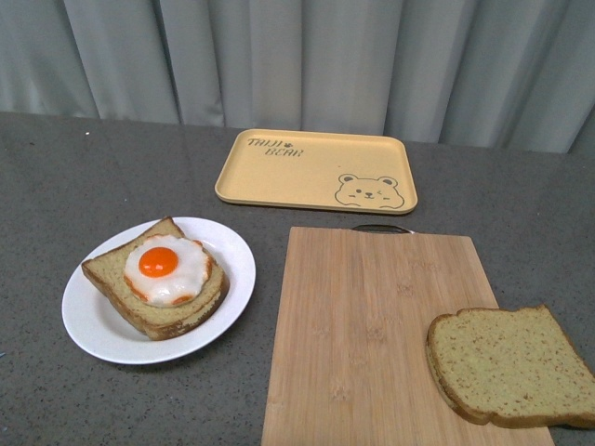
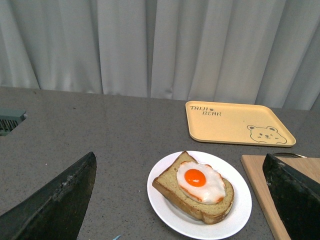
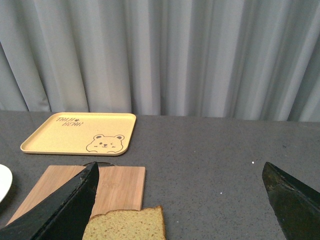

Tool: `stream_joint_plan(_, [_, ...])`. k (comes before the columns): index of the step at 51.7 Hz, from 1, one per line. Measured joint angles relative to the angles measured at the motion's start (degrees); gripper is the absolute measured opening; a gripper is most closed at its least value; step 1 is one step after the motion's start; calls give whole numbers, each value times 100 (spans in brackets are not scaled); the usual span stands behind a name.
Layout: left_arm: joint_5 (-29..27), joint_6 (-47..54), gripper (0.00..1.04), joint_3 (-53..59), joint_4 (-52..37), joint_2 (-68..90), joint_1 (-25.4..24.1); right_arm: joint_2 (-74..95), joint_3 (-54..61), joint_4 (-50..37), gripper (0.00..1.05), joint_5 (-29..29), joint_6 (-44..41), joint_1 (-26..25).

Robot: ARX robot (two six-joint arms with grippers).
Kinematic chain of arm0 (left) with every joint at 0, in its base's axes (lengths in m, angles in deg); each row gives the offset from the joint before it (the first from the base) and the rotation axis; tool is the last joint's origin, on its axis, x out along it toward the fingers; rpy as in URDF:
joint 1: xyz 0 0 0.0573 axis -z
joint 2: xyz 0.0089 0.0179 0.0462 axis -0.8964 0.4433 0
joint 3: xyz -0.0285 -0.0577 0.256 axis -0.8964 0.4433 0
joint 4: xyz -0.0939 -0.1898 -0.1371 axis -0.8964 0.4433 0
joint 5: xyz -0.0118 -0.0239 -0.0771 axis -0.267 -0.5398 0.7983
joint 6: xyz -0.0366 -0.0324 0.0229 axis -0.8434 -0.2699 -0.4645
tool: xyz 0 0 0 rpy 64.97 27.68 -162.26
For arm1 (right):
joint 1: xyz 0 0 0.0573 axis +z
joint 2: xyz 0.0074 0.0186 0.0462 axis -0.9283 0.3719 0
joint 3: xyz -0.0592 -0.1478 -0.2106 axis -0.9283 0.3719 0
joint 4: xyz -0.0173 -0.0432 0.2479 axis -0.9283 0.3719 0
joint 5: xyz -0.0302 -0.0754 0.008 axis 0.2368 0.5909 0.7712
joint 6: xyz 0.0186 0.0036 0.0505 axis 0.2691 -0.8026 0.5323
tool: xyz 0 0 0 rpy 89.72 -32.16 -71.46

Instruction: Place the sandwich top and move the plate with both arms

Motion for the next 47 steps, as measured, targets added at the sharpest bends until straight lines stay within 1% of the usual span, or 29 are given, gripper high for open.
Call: stream_joint_plan(47, [0,0,98,0,0,0,0,0,0,0,95,0,0,0])
